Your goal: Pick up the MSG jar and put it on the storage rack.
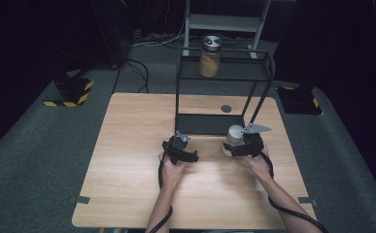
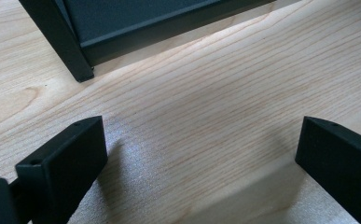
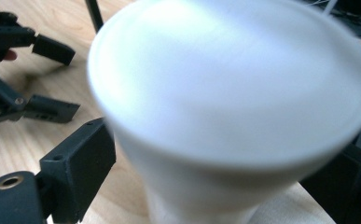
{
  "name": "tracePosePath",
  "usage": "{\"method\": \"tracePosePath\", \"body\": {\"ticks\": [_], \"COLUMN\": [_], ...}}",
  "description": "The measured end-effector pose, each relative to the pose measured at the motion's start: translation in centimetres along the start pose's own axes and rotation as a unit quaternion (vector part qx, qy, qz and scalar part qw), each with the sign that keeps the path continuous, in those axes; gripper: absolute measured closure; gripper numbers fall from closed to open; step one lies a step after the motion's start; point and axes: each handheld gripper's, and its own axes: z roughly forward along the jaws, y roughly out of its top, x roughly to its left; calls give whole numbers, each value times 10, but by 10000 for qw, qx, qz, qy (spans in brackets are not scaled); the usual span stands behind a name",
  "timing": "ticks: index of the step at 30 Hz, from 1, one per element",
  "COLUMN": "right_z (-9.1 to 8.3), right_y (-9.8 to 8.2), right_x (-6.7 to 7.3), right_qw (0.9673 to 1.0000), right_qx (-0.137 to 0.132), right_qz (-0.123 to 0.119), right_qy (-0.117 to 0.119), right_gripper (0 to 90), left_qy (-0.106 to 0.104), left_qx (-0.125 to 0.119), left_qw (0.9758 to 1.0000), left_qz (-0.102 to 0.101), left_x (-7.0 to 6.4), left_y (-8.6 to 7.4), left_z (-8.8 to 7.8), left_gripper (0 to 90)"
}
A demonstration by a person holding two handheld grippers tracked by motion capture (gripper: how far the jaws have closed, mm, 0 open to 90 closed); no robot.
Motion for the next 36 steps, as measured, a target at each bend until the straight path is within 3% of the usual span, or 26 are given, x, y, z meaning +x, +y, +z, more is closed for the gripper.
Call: {"method": "tracePosePath", "body": {"ticks": [27,36], "right_z": [17,16], "right_y": [3,1], "right_x": [-1,4], "right_qw": [9999,9999], "right_qx": [-91,-113], "right_qz": [117,5], "right_qy": [19,-93], "right_gripper": [318,340], "left_qy": [0,-1], "left_qx": [-2,-2], "left_qw": [10000,10000], "left_qz": [-3,-3], "left_x": [0,0], "left_y": [0,0], "left_z": [0,0], "left_gripper": [22,22]}}
